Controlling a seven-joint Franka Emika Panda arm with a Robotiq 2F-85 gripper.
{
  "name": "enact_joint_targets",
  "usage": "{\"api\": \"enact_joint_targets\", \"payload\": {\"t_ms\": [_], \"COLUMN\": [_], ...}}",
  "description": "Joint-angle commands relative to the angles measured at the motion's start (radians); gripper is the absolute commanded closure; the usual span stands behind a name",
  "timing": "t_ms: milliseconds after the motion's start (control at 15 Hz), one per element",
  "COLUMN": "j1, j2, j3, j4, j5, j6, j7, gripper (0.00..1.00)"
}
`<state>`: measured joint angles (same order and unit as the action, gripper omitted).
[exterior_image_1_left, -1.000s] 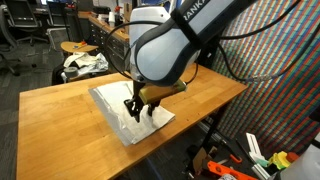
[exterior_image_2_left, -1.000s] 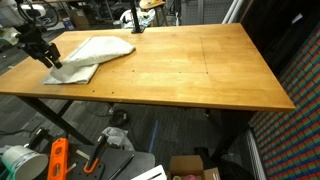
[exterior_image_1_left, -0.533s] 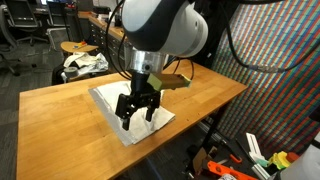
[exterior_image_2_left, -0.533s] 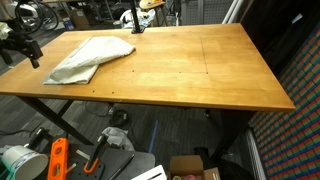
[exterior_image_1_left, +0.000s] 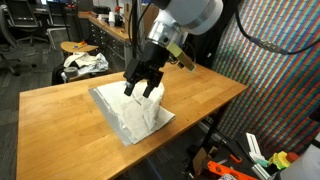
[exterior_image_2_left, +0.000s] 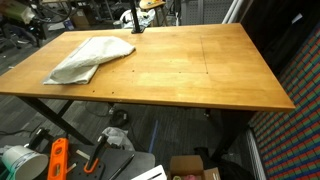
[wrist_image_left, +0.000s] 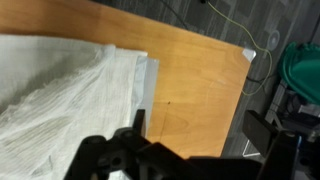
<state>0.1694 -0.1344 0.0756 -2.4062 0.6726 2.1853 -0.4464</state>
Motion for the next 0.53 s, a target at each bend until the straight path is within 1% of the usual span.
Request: {"api": "enact_joint_targets", "payload": {"t_ms": [0, 133, 200, 267, 333, 400, 467], "j1": [-0.06, -0.094, -0.109, -0.125, -0.121, -0.153, -0.165], "j2": [0.14, 0.236, 0.289, 0.345, 0.406, 0.46, 0.51], "j3": [-0.056, -0.071, -0.072, -0.071, -0.089, -0.069, -0.068], "j4": [0.165, 0.266, 0.318, 0.375, 0.436, 0.494, 0.549], "j5": [0.034, 0.036, 0.047, 0.033, 0.018, -0.007, -0.016], "j6": [-0.008, -0.011, 0.006, 0.003, 0.001, -0.018, -0.024], "j7": [-0.031, -0.012, -0.003, 0.014, 0.039, 0.064, 0.087], "gripper": [0.0, 0.0, 0.0, 0.0, 0.0, 0.0, 0.0]}}
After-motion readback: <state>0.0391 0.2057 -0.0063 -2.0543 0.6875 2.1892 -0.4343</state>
